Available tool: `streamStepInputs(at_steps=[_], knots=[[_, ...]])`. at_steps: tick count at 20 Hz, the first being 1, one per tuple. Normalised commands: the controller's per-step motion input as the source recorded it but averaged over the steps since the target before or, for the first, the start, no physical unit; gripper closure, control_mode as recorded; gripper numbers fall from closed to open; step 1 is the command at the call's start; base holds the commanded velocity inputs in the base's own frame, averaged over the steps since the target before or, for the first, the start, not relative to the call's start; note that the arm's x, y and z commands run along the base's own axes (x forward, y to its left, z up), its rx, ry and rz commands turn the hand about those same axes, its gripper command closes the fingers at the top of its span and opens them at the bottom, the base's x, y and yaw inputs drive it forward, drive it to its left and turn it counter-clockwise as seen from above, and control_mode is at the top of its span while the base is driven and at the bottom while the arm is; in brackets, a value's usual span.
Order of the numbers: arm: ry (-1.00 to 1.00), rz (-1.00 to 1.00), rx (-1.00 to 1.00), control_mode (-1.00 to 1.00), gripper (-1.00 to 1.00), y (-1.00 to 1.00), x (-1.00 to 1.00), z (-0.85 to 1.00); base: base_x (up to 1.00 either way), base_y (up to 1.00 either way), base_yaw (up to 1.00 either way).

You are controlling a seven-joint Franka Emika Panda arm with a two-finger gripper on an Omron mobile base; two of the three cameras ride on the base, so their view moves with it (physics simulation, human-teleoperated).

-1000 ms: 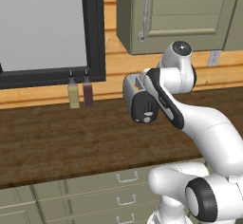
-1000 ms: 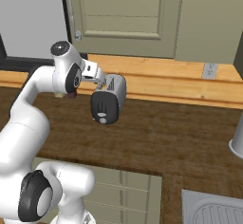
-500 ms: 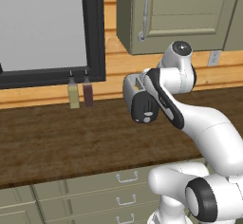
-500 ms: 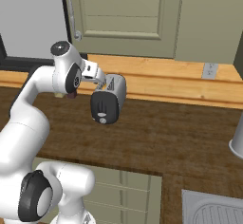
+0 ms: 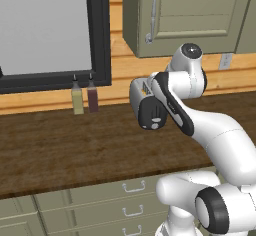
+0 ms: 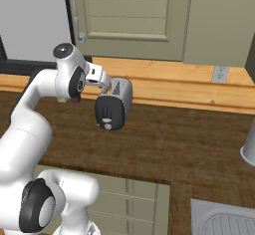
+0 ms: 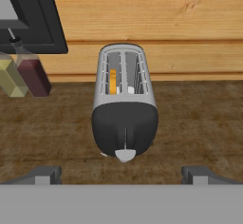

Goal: Start the toaster. Once the lever pops up, take the bread to the plate on the dining counter.

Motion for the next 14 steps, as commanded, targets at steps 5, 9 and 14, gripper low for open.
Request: streamStepInputs(at_steps=[5,9,14], knots=[[0.00,0.00,0.00,-1.00,-1.00,0.00,0.00,0.00,0.00,0.00,0.00],[0.00,0.00,0.00,-1.00,-1.00,0.00,0.00,0.00,0.00,0.00,0.00],[0.00,0.00,0.00,-1.00,-1.00,0.00,0.00,0.00,0.00,0.00,0.00]])
